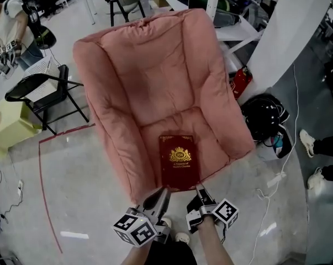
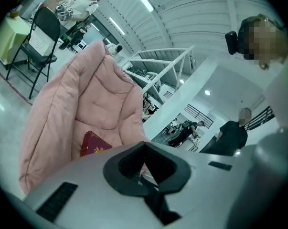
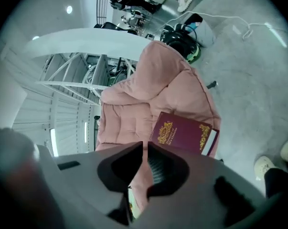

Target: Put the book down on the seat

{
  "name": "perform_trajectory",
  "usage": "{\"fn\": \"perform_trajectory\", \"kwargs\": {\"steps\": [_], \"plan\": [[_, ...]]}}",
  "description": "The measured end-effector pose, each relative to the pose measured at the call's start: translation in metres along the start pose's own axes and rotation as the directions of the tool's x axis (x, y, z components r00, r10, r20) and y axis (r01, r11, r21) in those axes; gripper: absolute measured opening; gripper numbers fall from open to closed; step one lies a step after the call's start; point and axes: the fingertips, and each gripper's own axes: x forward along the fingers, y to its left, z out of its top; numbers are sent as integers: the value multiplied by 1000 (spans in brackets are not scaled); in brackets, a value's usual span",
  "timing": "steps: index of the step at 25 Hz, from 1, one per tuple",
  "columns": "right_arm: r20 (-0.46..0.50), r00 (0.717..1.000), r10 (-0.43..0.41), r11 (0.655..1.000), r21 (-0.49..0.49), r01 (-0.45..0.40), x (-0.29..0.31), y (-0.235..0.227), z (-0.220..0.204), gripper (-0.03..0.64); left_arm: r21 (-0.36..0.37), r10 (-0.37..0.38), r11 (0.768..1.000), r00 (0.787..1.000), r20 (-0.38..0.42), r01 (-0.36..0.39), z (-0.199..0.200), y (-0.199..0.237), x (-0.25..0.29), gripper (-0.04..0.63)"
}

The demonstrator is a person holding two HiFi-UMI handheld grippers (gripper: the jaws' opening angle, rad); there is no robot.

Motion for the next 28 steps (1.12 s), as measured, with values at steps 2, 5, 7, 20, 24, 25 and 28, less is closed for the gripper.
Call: {"fn": "perform_trajectory", "kwargs": {"steps": [2, 5, 7, 20, 24, 25, 28], "plan": [[5, 999, 33, 999, -21, -33, -5, 17, 0, 34, 10, -6, 1000, 1000, 9, 6, 8, -11, -5, 8], [0, 993, 120, 991, -63, -119, -16, 51, -1, 17, 29, -15, 999, 1000, 18, 14, 19, -28, -12, 8], [0, 984, 176, 978, -116, -175, -28, 76, -2, 14, 57, -16, 998, 1000, 14, 15, 25, -40, -18, 8], [-67, 963, 262, 750, -613, -247, -145, 215, -27, 11, 220, -42, 975, 999, -4, 42, 57, -130, -80, 9], [-64, 960, 273, 704, -666, -245, -173, 236, -34, 11, 238, -55, 970, 998, 1, 54, 61, -152, -95, 9], [-63, 960, 272, 697, -675, -242, -177, 238, -35, 11, 242, -59, 969, 998, 3, 56, 62, -155, -98, 8], [-62, 962, 264, 679, -697, -231, -185, 242, -38, 11, 251, -63, 966, 998, 8, 59, 62, -164, -105, 9]]}}
